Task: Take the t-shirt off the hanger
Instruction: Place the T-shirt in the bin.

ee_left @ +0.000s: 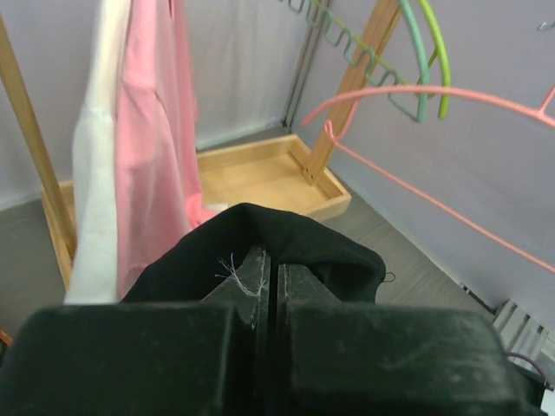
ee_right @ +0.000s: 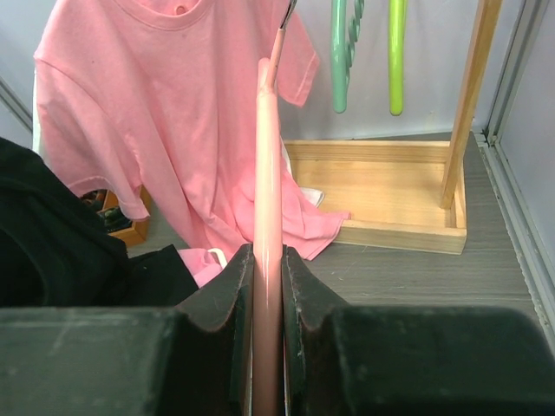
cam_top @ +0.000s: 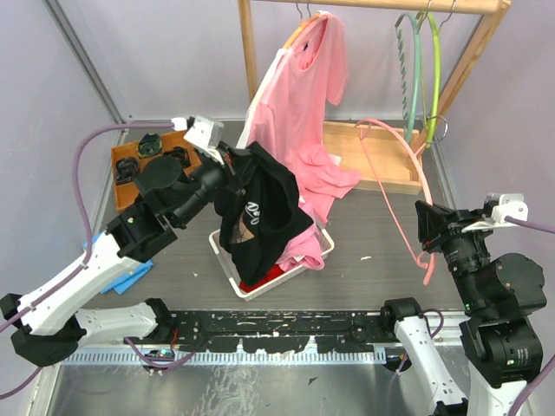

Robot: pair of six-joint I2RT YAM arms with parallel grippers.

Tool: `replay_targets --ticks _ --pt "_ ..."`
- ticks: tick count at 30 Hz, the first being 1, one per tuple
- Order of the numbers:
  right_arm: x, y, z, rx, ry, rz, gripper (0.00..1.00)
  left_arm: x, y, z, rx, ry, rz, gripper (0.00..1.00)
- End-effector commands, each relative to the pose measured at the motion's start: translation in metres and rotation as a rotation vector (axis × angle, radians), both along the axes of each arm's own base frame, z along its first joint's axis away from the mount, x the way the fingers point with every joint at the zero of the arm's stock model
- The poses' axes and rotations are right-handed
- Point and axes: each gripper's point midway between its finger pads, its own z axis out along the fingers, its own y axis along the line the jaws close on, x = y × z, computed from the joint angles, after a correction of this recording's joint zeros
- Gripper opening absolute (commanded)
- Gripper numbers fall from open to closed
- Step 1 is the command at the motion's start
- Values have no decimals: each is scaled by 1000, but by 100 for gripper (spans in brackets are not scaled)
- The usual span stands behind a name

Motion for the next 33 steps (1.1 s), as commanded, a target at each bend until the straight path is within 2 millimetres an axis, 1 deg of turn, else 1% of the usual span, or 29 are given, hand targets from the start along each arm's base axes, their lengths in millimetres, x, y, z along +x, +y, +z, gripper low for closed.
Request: replay_targets --ticks 1,4,9,15,17,22,25,29,33 --pt "6 2 28 17 -103 7 1 -2 -6 -15 -99 45 -22 0" --pt "11 4 26 19 -99 14 1 -4 -12 -49 -69 101 -34 0" --pt "19 7 25 24 -99 24 1 -11 -15 -105 -7 185 -22 0" --pt "31 13 27 39 -103 49 1 -26 -21 -180 83 302 -19 0" --pt "34 14 28 43 -103 56 1 -30 -18 -209 121 343 6 0" --pt "42 19 32 56 -111 79 1 -35 -8 -265 206 420 65 0" --pt "48 22 33 64 -111 91 1 -37 -6 -298 260 466 83 0" --pt "58 25 33 71 -110 102 1 -36 -6 -330 313 502 102 0" --pt "73 24 31 57 -95 87 1 -34 -5 -357 389 534 133 0"
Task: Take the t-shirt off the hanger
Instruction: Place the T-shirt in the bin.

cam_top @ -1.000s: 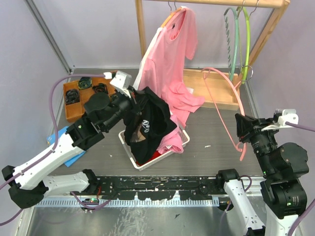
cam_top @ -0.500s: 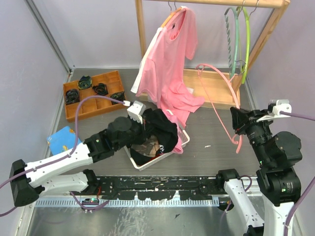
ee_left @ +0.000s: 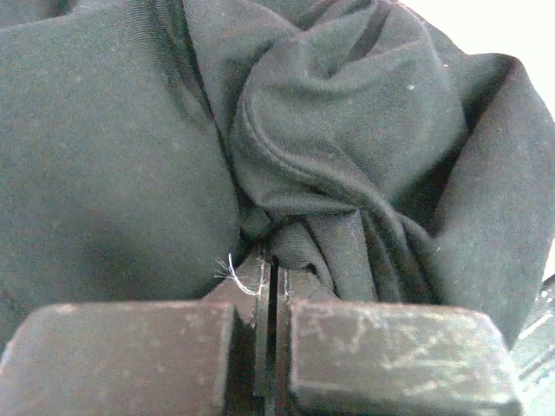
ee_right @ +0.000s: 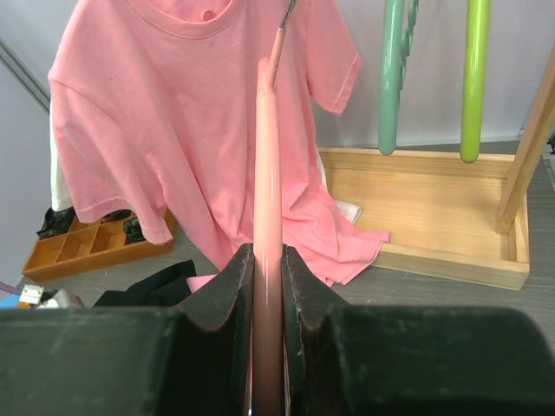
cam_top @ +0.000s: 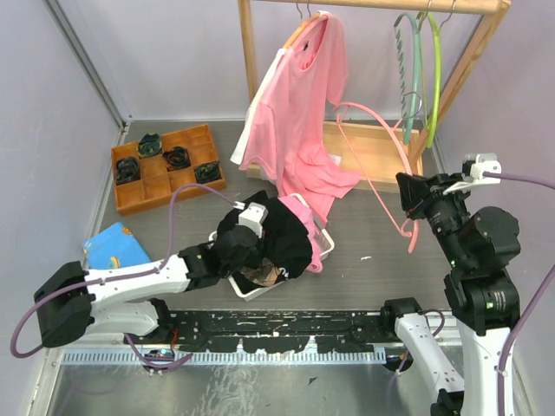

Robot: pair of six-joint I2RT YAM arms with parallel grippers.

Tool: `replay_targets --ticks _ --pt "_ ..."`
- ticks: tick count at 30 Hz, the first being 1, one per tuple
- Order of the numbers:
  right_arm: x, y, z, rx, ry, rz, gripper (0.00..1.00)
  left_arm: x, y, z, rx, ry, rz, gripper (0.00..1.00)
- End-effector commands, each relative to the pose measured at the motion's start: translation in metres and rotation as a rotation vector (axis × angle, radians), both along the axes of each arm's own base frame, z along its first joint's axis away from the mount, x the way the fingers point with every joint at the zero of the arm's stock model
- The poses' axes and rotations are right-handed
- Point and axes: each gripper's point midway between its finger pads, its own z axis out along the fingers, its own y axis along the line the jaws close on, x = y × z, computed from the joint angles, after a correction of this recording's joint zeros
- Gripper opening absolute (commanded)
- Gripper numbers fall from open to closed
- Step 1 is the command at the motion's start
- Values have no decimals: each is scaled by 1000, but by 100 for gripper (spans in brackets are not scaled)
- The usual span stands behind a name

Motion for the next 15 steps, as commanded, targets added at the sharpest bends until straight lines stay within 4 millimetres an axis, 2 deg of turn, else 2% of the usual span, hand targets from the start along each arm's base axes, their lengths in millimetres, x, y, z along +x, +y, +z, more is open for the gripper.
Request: replay_targets --ticks 1,3,6,8,11,12,15 --pt "18 -1 32 10 -104 -12 1 6 5 -27 72 19 53 0" --pt "25 -3 35 -3 -101 -29 1 6 6 -42 119 42 56 0" --pt "36 -8 41 -25 -105 -57 1 3 4 -43 133 63 42 0" --pt "43 -12 46 -39 -105 -80 1 2 4 -33 122 59 37 0" --pt "53 -17 57 -62 -111 -112 1 0 7 -6 101 33 13 1" --pt "56 -18 62 -70 -115 -116 1 -4 5 3 87 33 -14 7" --pt "65 -17 75 -75 -139 -115 1 -18 1 26 53 41 -107 40"
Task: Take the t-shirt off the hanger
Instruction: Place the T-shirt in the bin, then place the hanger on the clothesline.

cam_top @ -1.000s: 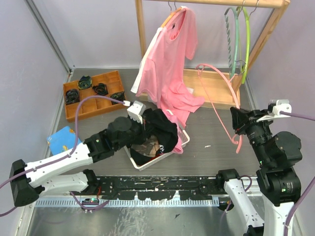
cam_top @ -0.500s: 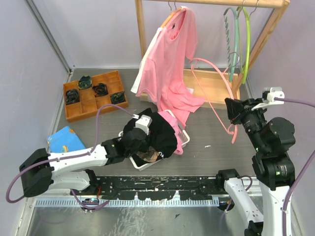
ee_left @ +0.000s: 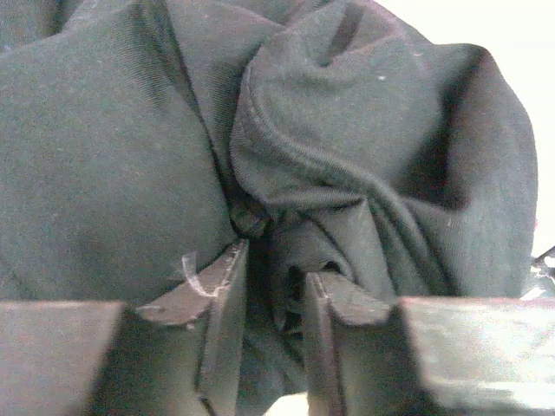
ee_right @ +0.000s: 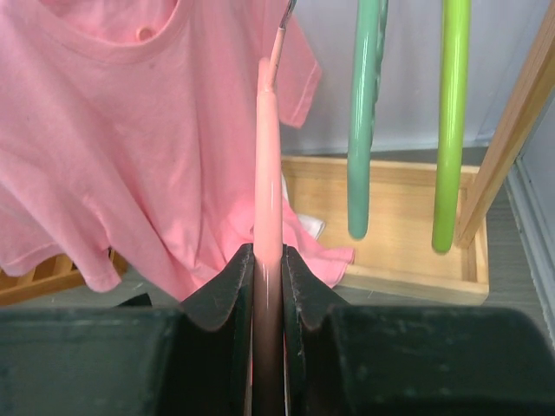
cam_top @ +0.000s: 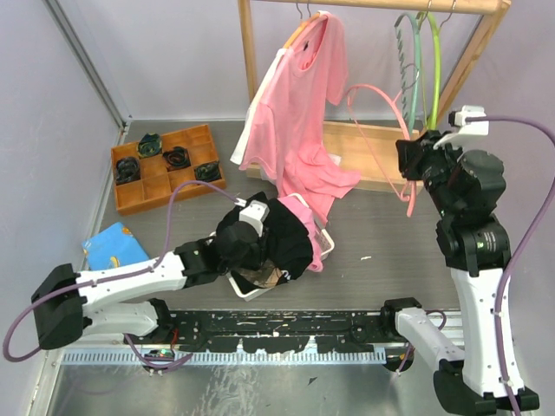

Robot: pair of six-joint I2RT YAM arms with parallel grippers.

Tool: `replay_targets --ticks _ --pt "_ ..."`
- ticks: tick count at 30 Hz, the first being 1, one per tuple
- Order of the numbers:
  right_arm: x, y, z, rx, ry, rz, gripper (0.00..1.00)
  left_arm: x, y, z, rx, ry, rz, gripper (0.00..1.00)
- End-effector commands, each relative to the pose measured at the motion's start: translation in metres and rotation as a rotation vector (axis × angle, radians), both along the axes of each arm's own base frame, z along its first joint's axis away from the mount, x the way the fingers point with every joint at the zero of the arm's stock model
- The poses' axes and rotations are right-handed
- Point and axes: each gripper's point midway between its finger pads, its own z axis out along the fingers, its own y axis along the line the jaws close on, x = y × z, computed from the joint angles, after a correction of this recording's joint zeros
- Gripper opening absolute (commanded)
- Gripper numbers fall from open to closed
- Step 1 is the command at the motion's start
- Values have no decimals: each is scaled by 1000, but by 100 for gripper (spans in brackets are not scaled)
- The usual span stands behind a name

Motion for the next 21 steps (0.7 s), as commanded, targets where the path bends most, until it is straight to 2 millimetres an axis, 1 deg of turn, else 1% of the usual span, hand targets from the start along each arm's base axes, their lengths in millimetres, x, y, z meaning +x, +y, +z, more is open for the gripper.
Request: replay_targets --ticks 1,5,8,10,11,14,21 --pt "4 -8 71 -16 -211 -36 1 -20 -1 34 -28 19 -117 45" --pt "19 -9 81 -26 -227 -52 1 -30 9 55 -63 19 -138 60" --pt "30 -12 85 -26 -237 -72 1 -35 21 70 -81 1 -132 67" --pt "37 -12 88 -18 -246 -81 1 -37 29 81 -100 -20 -128 69" --pt "39 -12 91 -12 -255 -83 1 -39 33 90 -119 -35 -127 70" --pt "43 -10 102 3 -285 -76 1 -41 42 106 -155 -71 -122 73" --pt "54 -10 126 -10 -317 -80 1 -43 64 137 -245 -160 -85 72"
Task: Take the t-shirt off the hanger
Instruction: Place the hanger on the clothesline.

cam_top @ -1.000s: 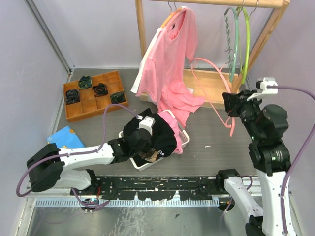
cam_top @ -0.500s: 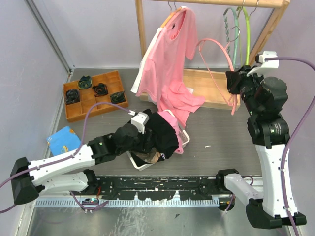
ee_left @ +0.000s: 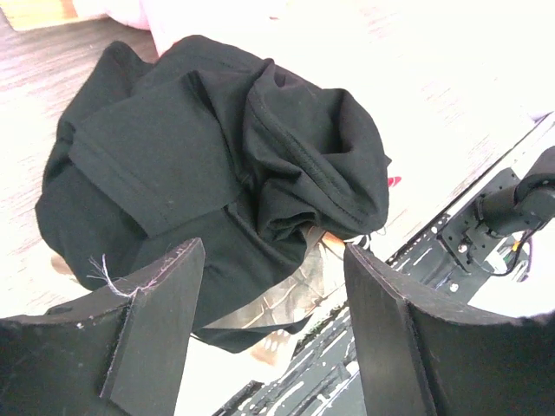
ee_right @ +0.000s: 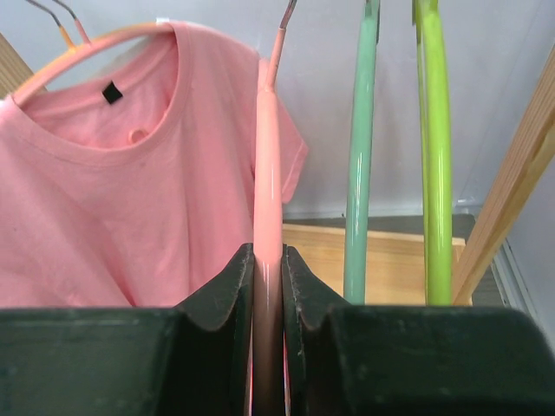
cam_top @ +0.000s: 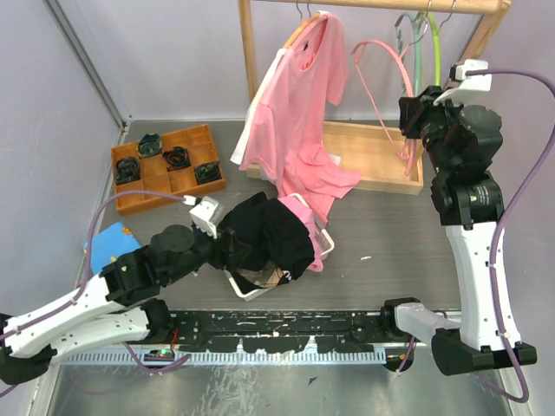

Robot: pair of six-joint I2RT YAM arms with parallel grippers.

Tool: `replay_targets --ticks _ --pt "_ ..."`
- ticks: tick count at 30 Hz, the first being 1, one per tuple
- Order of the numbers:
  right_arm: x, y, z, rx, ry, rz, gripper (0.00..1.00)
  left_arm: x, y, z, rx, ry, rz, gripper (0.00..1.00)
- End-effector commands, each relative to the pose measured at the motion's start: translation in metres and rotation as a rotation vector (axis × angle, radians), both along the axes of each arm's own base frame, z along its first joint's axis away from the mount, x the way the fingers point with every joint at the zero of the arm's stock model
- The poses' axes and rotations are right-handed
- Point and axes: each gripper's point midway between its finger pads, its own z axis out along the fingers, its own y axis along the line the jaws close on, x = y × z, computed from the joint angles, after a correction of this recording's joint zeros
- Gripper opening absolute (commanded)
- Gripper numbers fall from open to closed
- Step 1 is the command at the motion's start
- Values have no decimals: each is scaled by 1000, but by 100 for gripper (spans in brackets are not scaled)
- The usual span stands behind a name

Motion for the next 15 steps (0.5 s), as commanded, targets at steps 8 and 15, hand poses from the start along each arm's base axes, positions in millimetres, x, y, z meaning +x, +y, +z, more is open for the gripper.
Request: replay_targets --ticks 8,15 --pt "12 -6 80 -16 -229 -37 1 -6 28 45 -146 -110 34 70" --pt "40 -10 79 -42 -232 -68 1 -8 34 55 -209 -143 41 70"
